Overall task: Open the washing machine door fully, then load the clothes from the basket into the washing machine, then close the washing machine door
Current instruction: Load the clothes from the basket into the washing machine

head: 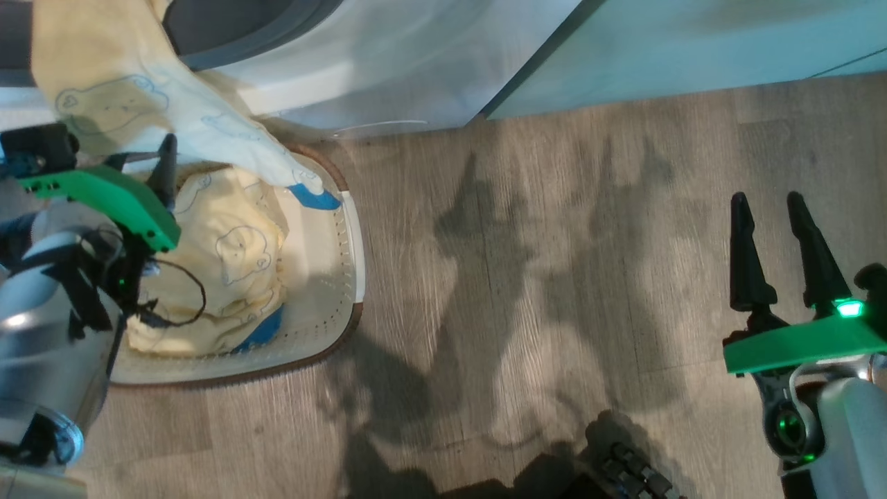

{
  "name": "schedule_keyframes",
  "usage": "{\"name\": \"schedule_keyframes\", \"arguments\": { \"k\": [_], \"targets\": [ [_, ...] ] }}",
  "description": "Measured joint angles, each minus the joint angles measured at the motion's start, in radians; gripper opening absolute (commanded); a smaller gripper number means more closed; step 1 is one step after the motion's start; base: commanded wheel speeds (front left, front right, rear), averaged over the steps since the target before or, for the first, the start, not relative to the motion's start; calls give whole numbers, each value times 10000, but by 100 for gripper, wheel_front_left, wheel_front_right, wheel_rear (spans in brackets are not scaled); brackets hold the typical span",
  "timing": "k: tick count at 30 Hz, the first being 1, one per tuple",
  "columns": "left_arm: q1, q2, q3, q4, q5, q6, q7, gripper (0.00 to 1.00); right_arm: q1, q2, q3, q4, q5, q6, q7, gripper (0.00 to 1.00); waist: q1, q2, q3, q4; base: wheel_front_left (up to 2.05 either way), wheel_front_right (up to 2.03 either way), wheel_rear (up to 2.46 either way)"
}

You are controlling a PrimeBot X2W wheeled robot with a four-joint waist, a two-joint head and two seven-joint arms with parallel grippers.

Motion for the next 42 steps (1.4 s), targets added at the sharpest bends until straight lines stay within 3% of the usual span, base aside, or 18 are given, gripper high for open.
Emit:
{"name": "schedule_keyframes", "arguments": {
  "k": [8, 9, 11, 12, 19, 32, 42],
  "targets": [
    [-252, 226, -1415, -610, -370, 4, -351, 100, -136, -25, -4, -19, -10, 0, 0, 100, -1, 0, 143, 164, 0, 0, 0],
    [-249, 261, -1680, -775, -374, 4, -387, 93, -136, -40, -6, -17, -10, 0, 0, 100, -1, 0, 128, 186, 0, 0, 0],
    [-248, 334, -2127, -1106, -397, 2, -525, 16, -136, -63, -12, -13, -10, 0, 0, 100, -1, 0, 74, 220, 0, 0, 0],
    [-252, 376, -2297, -1235, -454, 2, -564, 0, -136, -65, -15, -8, -10, 0, 0, 100, -1, 0, 35, 235, 0, 0, 0],
    [-101, 679, -2719, -2059, -706, 2, -646, 0, -130, -69, -15, 36, -10, 0, 0, 100, -2, 0, -346, 303, 0, 0, 0],
    [1287, 671, -257, -4786, 890, 8, -662, 0, 309, -59, -67, 205, -8, 0, 2, 100, -2, 1, -1530, 507, 0, 0, 0],
    [-197, 930, -127, -5064, 1386, 558, 155, 0, 270, -35, 12, 203, 10, 0, 2, 100, -2, 1, -1575, 506, 0, 0, 0]
  ]
}}
